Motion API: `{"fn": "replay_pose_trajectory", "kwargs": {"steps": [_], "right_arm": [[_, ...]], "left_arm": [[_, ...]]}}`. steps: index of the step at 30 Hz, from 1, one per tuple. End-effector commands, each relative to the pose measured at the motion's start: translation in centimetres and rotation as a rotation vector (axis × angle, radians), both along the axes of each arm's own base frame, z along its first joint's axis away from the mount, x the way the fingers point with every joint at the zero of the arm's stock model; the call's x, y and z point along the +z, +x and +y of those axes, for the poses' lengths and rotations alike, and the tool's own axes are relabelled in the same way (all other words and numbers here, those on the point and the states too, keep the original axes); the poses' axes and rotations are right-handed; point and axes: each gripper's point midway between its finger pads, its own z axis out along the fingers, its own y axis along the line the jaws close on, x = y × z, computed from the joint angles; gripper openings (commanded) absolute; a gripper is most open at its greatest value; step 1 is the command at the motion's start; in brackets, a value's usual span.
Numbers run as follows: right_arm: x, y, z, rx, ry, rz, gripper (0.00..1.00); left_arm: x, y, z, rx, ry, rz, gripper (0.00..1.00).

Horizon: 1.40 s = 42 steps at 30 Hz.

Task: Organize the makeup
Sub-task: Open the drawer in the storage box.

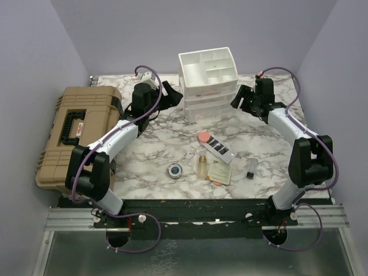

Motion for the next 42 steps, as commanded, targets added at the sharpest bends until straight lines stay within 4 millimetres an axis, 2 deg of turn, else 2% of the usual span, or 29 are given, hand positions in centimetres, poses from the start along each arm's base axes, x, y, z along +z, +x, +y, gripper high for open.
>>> {"fn": "replay_pose_trajectory", "kwargs": {"steps": [1,4,7,11,15,18,21,24,26,29,31,35,39,42], "right_arm": [[1.8,-0.5,-0.4,0.028,-0.034,-0.043,0.75],[-0.2,0.0,-0.9,0.03,-0.087,0.052,0.75],[-1.4,0.4,-0.4,0.055,-0.078,0.076,0.75],[-1.1,0.2,-0.1,0.077,-0.069,0.06,0.71],[-0.8,-0.9,-0.7,0.083,-0.103,0.071,0.66],[0.6,-1.3,-0.8,0.1,-0.119,0.024,0.62],[2.3,-1.4,-0.4,0.146,-0.121,-0.021,0.71],[4.1,-2.0,-0.1,0.174,-0.117,-0.046,0.74],[5.2,-2.8,0.4,0.204,-0.101,-0.079,0.75],[6.1,-5.0,1.7,0.292,-0.049,-0.11,0.76],[5.3,-7.1,2.6,0.322,0.018,-0.094,0.77],[1.9,-11.7,4.9,0.401,0.159,-0.009,0.76],[-1.1,-14.2,7.1,0.409,0.218,0.055,0.76],[-3.4,-15.0,8.6,0.402,0.126,0.121,0.75]], "left_arm": [[0.3,-1.0,-2.4,-0.171,-0.011,-0.038,0.81],[0.0,-1.6,-3.4,-0.249,-0.013,-0.035,0.8],[-0.7,-2.0,-3.7,-0.278,-0.008,-0.024,0.8],[-1.9,-2.6,-3.8,-0.305,0.011,-0.008,0.8],[-3.5,-2.9,-3.6,-0.321,0.053,0.032,0.78],[-4.1,-3.1,-3.5,-0.33,0.07,0.042,0.78],[-4.3,-3.3,-3.6,-0.338,0.075,0.043,0.77],[-4.0,-3.5,-3.6,-0.35,0.077,0.035,0.77],[-4.0,-3.7,-3.4,-0.347,0.083,0.034,0.77],[-4.1,-4.2,-3.1,-0.341,0.092,0.035,0.77],[-4.0,-4.3,-2.9,-0.332,0.102,0.031,0.77],[-3.3,-4.6,-2.5,-0.317,0.108,0.014,0.77],[-3.1,-4.9,-2.4,-0.32,0.114,0.001,0.77],[-2.9,-5.0,-2.5,-0.329,0.114,-0.004,0.77]]}}
